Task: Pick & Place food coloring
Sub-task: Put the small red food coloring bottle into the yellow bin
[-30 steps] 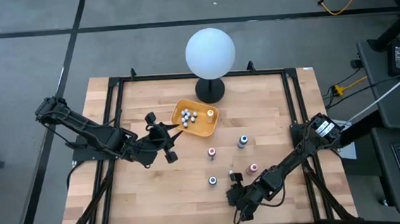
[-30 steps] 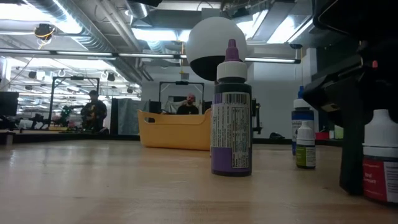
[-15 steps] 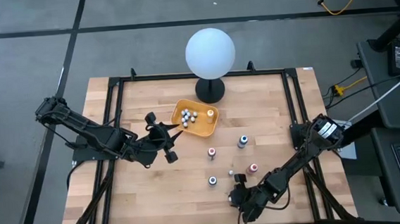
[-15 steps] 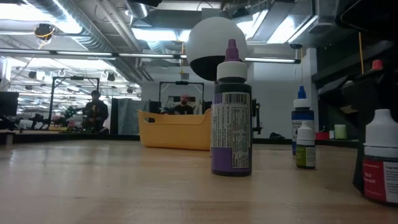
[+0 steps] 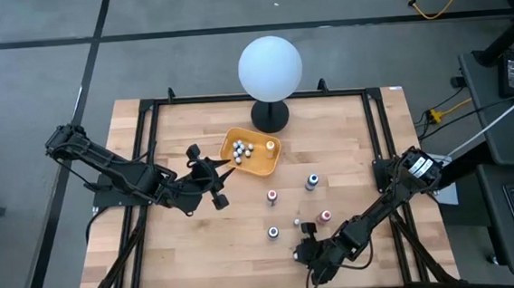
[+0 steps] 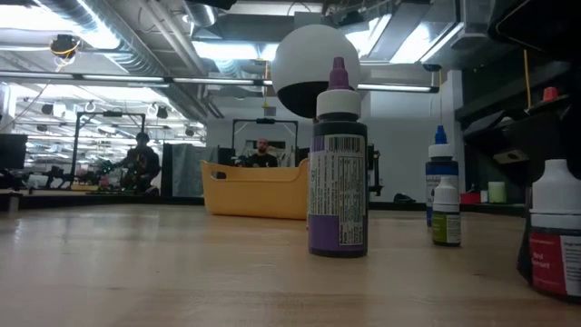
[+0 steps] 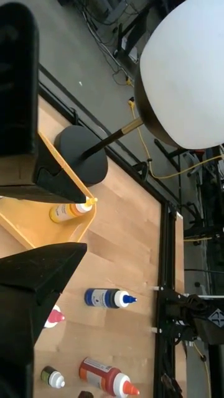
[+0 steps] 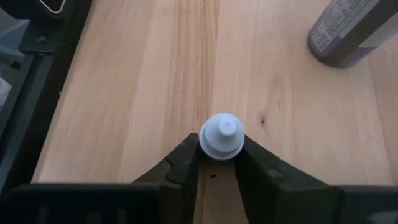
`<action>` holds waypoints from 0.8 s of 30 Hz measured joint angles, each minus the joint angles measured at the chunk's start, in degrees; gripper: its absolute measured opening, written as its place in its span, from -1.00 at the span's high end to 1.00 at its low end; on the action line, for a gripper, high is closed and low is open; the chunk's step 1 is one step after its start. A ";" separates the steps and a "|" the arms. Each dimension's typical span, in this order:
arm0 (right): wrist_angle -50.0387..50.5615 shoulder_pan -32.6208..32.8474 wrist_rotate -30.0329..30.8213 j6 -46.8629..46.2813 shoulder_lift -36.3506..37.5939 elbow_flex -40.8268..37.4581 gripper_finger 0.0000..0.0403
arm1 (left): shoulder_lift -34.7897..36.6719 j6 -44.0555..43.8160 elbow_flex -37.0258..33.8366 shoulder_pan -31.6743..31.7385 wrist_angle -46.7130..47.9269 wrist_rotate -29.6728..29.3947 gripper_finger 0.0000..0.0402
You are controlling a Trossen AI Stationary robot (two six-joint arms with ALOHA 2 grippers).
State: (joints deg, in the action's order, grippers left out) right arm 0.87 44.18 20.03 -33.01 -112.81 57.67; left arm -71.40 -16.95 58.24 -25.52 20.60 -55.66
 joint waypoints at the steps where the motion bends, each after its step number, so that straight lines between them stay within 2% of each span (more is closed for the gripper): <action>1: -0.06 0.00 0.00 0.00 0.00 0.00 0.57 | 0.00 -0.32 0.00 0.00 0.00 0.06 0.47; 7: 0.62 -0.20 -0.92 0.36 0.91 0.66 0.60 | 0.00 -1.67 0.00 0.00 0.00 0.31 0.47; 12: 7.19 -0.89 -2.77 2.36 6.80 1.18 0.59 | 0.00 -4.01 0.00 0.08 0.16 3.08 0.47; 16: 14.21 -2.84 -1.40 4.07 13.78 1.20 0.62 | -0.28 -6.15 -0.02 0.85 0.30 6.79 0.47; 24: 17.84 -10.25 -5.51 5.15 26.78 1.32 0.61 | -0.79 -9.51 -0.07 4.45 0.22 17.96 0.47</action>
State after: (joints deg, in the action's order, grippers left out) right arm 18.71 33.94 14.53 -27.86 -86.03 58.99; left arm -72.18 -26.46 58.17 -21.07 20.82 -37.69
